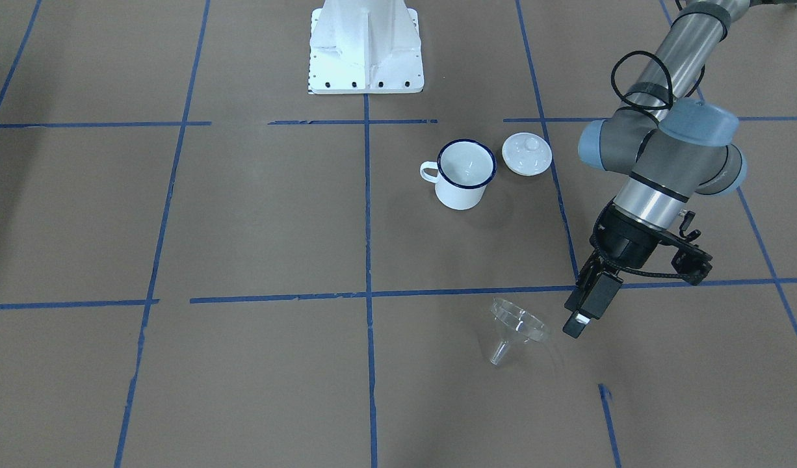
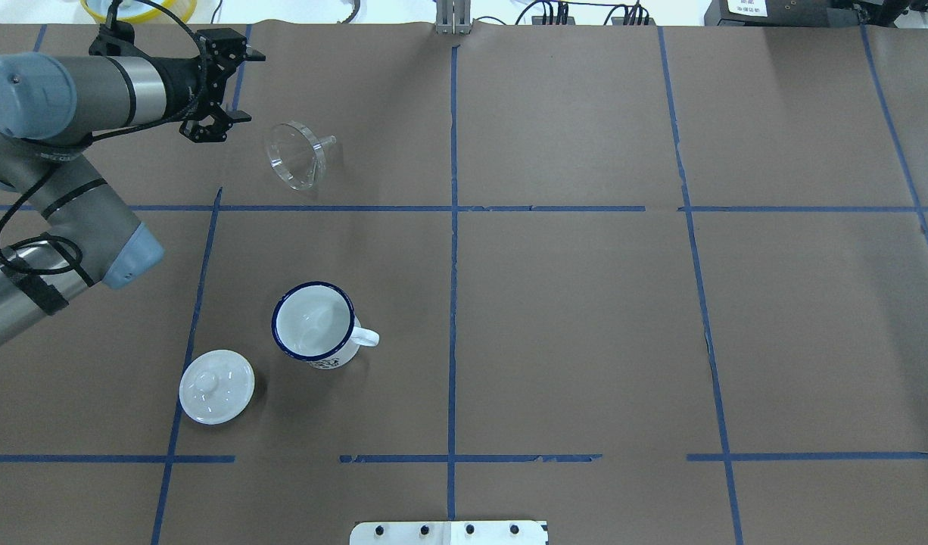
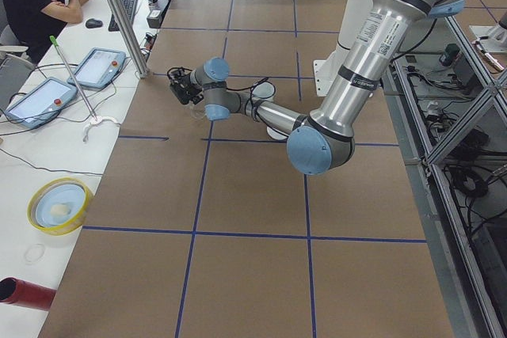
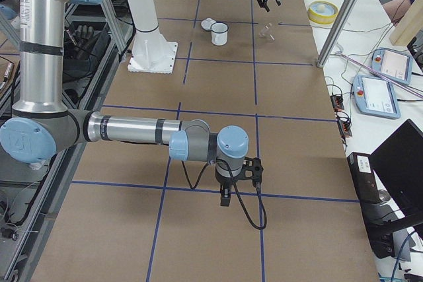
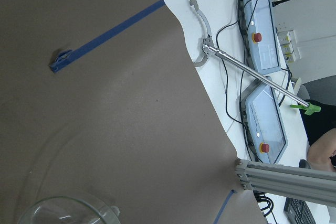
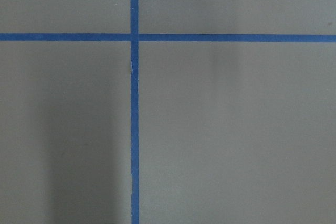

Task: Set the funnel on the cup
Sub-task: 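Lower the left gripper onto the glass funnel and grasp its rim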

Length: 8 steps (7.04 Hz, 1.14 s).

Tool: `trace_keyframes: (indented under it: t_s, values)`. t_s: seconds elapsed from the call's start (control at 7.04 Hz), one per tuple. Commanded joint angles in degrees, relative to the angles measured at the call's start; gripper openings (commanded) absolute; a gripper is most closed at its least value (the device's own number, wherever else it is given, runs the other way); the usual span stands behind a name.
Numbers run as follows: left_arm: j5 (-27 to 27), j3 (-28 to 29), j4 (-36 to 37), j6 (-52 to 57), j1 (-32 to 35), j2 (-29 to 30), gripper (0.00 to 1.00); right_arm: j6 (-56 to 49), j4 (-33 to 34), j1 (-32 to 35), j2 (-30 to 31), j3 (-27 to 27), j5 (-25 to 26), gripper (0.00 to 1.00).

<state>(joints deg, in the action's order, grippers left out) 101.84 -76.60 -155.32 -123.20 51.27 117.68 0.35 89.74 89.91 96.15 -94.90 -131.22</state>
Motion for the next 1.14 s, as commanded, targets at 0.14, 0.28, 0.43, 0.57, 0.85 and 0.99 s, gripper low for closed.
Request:
trace_keyframes:
  t_s: [0.14,0.28,0.43,0.57,0.85,0.99]
  values:
    - [-3.1,1.6,-2.5,-4.0,-5.0,-0.3,0.99,0.0,0.0,0.0,0.0,0.0,0.0,1.0]
    - [-3.1,2.0,-2.5,-4.1,-5.7,-0.3,0.97,0.0,0.0,0.0,0.0,0.0,0.0,1.0]
    - [-3.2,2.4,-2.6,-4.2,-5.7,0.0,0.91,0.0,0.0,0.0,0.0,0.0,0.0,1.0]
    - [-3.3,4.0,-4.8,-4.2,-5.7,0.4,0.9,0.0,0.0,0.0,0.0,0.0,0.0,1.0]
    - [-6.1,7.1,-6.9,-4.3,-5.8,2.1,0.87,0.0,0.0,0.0,0.0,0.0,0.0,1.0]
    - [-9.5,9.4,-9.3,-4.5,-5.9,3.0,0.84,0.0,0.0,0.0,0.0,0.1,0.0,1.0]
